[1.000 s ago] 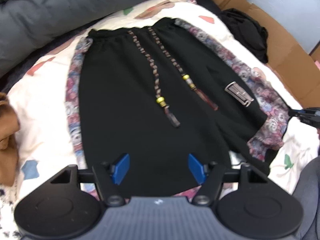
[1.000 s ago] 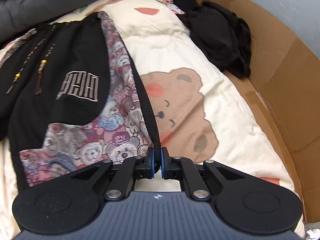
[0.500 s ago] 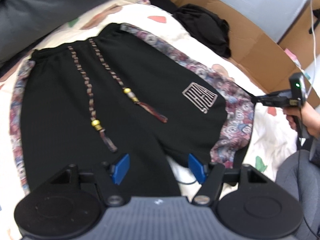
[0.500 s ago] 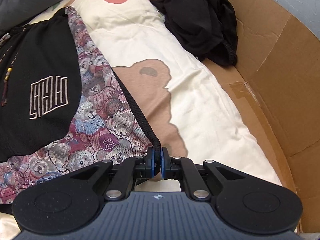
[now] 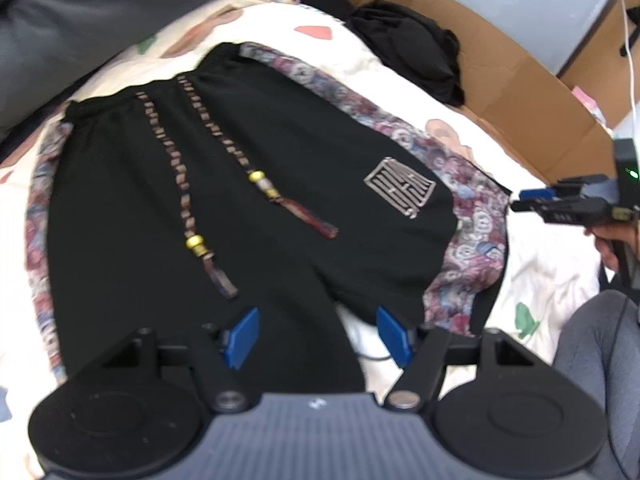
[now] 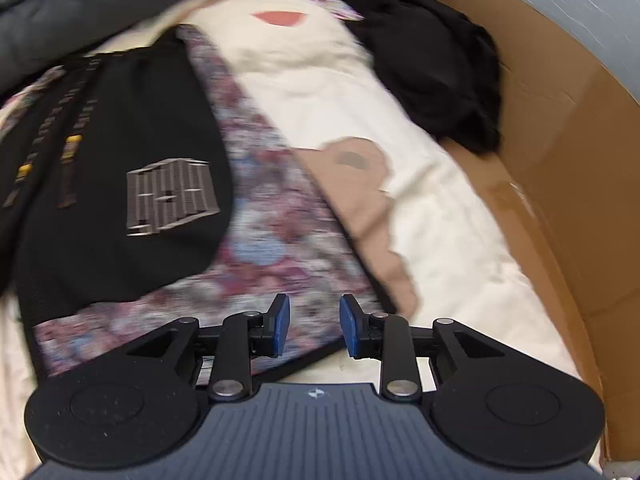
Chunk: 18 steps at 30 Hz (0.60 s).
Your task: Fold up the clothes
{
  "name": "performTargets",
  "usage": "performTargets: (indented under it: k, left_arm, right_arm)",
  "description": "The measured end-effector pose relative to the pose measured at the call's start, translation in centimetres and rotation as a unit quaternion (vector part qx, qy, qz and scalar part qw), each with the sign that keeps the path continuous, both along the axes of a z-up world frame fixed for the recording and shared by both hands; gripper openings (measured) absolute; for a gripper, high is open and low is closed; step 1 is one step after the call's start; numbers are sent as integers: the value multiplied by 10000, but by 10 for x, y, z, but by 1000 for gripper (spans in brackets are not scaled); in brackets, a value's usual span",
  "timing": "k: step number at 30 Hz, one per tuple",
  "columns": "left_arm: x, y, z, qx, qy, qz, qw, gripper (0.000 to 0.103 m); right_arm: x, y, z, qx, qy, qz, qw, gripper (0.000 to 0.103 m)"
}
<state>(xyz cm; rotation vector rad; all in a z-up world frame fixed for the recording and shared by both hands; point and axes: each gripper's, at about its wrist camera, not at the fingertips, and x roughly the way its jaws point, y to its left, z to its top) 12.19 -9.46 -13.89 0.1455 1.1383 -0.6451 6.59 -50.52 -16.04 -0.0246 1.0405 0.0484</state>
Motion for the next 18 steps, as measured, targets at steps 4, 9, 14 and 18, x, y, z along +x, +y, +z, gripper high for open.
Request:
performTargets:
  k: [4, 9, 14, 18]
  left_arm:
    - [-3, 32, 3, 42, -31, 306, 9995, 69]
    - [-10, 88, -5, 215, 47, 886, 9958, 68]
    - [-12, 138, -15, 297, 121, 1352, 9903, 68]
    - [-12, 168, -19, 362, 100, 1587, 9866, 68]
  right_arm:
    - [-5, 30, 10, 252, 32, 379, 9990, 32]
    - [-14, 76, 11, 490, 149, 779, 9957, 32]
    - [-30, 118, 9, 539, 179, 1095, 9924, 32]
    - [-40, 152, -1, 583, 377, 1440, 9871, 32]
